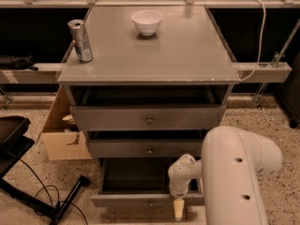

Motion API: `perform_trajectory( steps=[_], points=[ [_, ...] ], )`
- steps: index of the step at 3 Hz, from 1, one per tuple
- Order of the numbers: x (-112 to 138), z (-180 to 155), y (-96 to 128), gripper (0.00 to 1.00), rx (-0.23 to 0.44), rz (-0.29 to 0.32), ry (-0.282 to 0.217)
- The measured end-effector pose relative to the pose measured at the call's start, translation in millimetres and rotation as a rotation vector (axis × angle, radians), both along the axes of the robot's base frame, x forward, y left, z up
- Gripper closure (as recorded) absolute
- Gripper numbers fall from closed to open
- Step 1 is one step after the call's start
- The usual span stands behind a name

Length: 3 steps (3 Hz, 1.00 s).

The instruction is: Open bottom drawer

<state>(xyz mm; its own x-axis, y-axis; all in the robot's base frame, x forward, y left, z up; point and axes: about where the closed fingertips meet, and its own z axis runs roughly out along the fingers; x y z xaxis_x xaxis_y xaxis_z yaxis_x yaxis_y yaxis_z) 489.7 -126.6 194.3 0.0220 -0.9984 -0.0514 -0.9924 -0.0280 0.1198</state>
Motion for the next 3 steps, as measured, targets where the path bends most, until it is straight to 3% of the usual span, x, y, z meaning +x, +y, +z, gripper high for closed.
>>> perform_trajectory(
  steps=[1, 2, 3],
  points=[
    [-25, -19, 4, 0.19, 0.045, -0.021, 0.078],
    [-62, -34, 8, 0.42, 0.103, -0.053, 0.192],
    [-54, -32, 8, 0.65, 0.103, -0.053, 0.192]
  ],
)
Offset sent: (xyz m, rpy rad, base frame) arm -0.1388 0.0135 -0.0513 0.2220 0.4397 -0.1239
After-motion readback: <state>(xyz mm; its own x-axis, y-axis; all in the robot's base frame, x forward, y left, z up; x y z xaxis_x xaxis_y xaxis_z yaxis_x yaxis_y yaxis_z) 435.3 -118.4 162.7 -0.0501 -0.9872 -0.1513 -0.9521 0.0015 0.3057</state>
